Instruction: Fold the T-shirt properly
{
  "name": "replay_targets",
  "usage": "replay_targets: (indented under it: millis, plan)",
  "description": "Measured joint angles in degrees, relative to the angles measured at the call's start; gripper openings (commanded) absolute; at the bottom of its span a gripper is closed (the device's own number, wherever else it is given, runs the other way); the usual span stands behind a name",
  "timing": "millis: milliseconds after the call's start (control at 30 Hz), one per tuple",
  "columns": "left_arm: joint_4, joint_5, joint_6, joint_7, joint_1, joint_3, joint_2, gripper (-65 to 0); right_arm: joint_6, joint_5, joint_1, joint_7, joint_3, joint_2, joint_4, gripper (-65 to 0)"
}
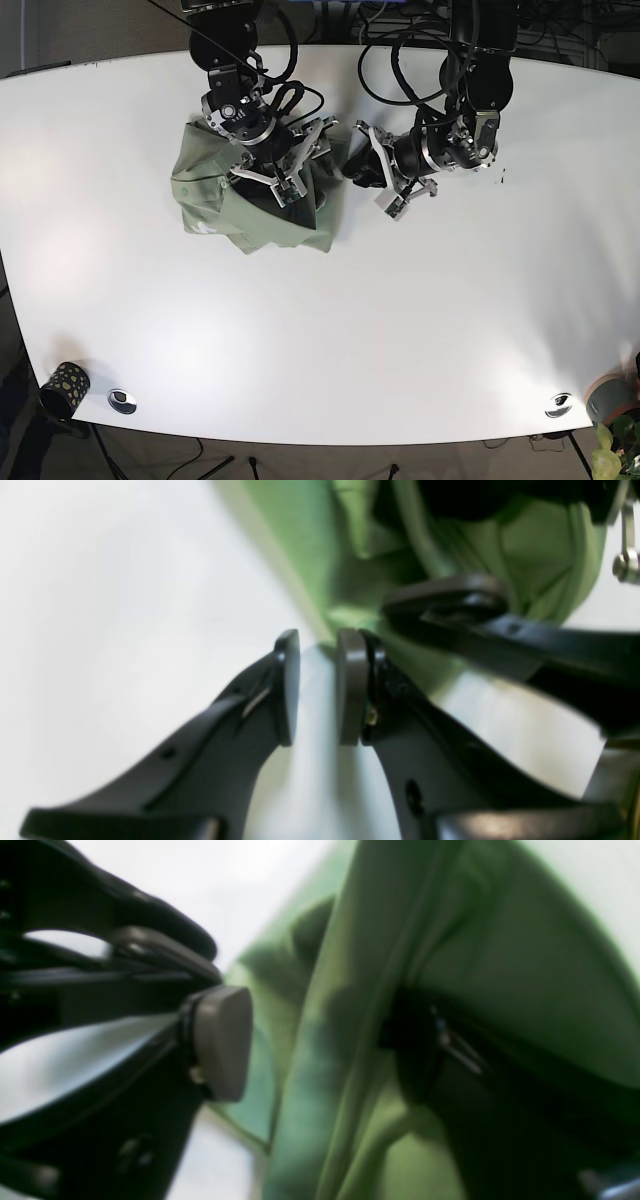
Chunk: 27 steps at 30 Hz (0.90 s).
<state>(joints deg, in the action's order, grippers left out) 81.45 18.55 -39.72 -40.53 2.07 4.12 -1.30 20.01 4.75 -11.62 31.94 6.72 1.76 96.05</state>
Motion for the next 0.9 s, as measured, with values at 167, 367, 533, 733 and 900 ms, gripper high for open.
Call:
replay_targets:
  millis: [167, 367, 533, 733, 900]
  plan:
    - [-2.45, 0.63, 0.00, 4.50, 0.00, 0.68, -0.13, -53.7, -0.31, -0.02, -0.02, 0.02, 0.00, 0.00, 0.66, -57.4]
    - [-3.85, 1.01, -0.04, 6.12, -0.13, 3.08, 0.13, -53.7, -0.22, 0.02, -0.55, 0.22, 0.00, 0.00, 2.67, -59.0]
    - [-4.02, 1.20, -0.22, 6.16, -0.11, 3.08, 0.02, -53.7, 0.02, -0.07, -1.75, 1.60, 0.00, 0.00, 7.23, -58.8]
    - [-4.00, 1.20, -0.22, 6.36, 0.00, 3.06, 0.02, -53.7, 1.86, -0.26, -0.61, 4.87, 0.22, 0.15, 11.69, -58.7]
    - [-4.00, 1.27, -0.22, 6.34, 0.02, 3.08, 0.02, -53.7, 5.40, -0.46, 1.46, 7.37, 0.44, 1.01, 11.10, -58.7]
